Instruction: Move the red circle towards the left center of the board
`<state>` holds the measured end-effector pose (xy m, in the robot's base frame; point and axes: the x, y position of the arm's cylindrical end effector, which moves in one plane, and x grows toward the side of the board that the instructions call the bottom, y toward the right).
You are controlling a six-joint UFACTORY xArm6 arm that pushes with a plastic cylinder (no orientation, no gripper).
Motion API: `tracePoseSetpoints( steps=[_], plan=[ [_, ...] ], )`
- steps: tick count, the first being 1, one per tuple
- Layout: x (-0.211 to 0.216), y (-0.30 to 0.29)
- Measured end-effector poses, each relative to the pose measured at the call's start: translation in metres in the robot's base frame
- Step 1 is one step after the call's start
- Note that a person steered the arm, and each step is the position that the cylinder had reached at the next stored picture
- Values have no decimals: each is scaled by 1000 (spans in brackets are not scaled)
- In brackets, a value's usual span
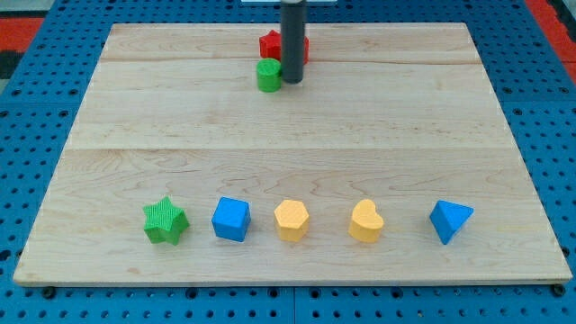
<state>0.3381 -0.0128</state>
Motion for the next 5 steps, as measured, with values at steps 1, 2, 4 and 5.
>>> tracePoseSetpoints(
  steps=[1, 2, 4, 5],
  plan=[
    [4, -36],
    [-45, 1],
    [-32, 53],
    [-77, 105]
  ],
)
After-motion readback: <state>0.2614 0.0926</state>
